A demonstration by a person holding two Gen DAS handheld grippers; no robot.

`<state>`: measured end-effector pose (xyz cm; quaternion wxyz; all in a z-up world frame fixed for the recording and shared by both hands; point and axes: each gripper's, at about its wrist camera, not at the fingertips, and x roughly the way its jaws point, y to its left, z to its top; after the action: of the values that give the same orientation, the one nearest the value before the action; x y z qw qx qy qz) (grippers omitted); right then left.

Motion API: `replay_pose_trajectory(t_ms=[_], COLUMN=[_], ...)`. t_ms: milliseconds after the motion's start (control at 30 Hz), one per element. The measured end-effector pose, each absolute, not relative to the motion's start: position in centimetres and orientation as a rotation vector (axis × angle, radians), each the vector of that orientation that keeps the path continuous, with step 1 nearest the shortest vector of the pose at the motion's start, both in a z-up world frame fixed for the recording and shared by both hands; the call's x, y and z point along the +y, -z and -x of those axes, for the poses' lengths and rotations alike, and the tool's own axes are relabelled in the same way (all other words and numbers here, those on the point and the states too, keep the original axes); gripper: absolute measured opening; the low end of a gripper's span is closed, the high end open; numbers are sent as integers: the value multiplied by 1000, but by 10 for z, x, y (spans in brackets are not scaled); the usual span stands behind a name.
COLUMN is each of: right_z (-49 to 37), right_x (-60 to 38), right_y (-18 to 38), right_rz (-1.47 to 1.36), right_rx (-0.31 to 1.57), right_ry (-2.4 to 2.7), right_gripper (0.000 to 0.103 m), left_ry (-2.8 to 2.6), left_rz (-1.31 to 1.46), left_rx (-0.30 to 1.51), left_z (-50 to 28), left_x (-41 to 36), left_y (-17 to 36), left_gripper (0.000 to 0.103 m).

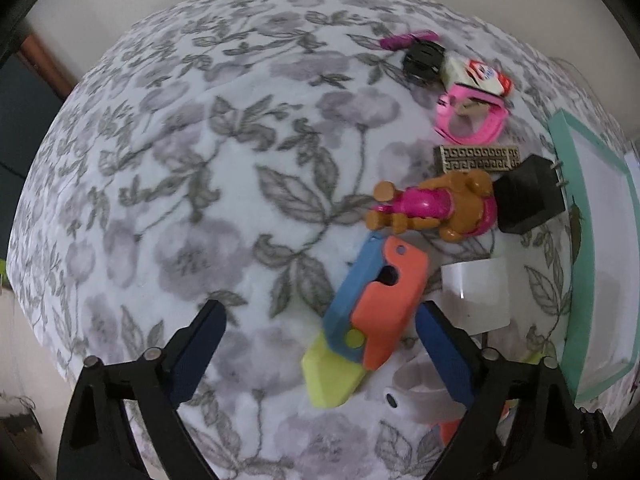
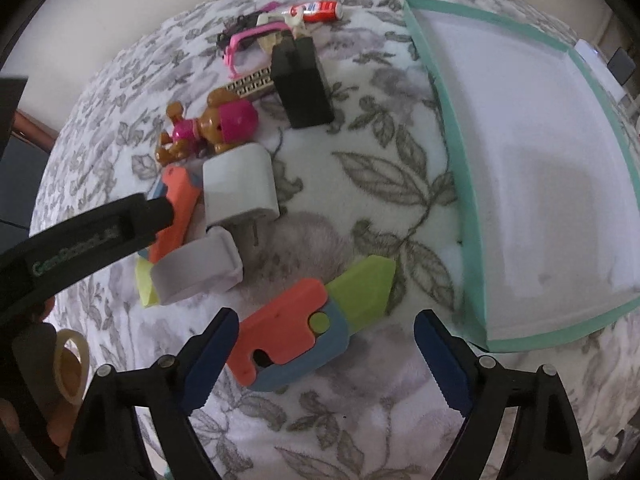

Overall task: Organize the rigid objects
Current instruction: 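Reach both tools toward the orange-blue toy knives near the white chargers, then grasp one orange-blue toy knife with each tool and lift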

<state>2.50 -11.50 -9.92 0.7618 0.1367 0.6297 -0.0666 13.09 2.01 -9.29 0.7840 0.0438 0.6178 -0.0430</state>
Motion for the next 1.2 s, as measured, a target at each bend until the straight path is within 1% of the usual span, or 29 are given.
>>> replay_pose_trajectory(t_ms=[67, 133, 167, 233, 267, 333, 400, 567, 667, 767, 833, 1067, 1100, 1200], right_z=[-26, -25, -18, -18, -19, -20, -20, -14, -5, 3, 7, 6, 5, 1], right_x=[-115, -116, -119, -121, -122, -122, -124, -123, -123, -124, -125, -131, -128, -119], right_y=[102, 103, 105, 106, 106, 107, 108, 108, 107, 106, 104, 103, 102, 101], right_rz=[-309, -310, -307, -325, -343, -335, -319, -329, -322, -327, -319, -278, -270, -227], right_rx=[1362, 1359, 1362, 1358, 1357, 1348, 1351, 1361, 1371, 1377, 1380, 1372, 1369, 1366], right_ry=[140, 140, 148, 141, 140, 154, 152, 145, 144, 134, 138, 134, 133, 137], right_gripper=[91, 91, 91, 91, 91, 91, 90, 83, 76, 63, 47, 46, 46, 45], left_ry=[110, 124, 128, 129, 136, 146, 138, 95, 68, 51, 46, 42, 41, 36], left_rz=[-84, -77, -83, -97, -94, -84, -83, -55, -30, -28, -22, 12, 13, 20], left_rx=[1343, 1348, 1349, 1357, 1359, 1363, 1361, 1384, 1404, 1418, 1422, 1410, 1410, 1399], left_z=[-132, -132, -131, -128, -127, -127, -121, -107, -96, -89, -84, -67, -60, -66], left_x=[16, 11, 6, -2, -5, -12, -17, -18, -16, -18, -21, -11, -5, 7], left_y=[96, 99, 100, 104, 105, 108, 110, 113, 113, 115, 117, 110, 103, 100], left_gripper=[91, 80, 77, 66, 63, 53, 50, 49, 49, 49, 48, 48, 48, 48])
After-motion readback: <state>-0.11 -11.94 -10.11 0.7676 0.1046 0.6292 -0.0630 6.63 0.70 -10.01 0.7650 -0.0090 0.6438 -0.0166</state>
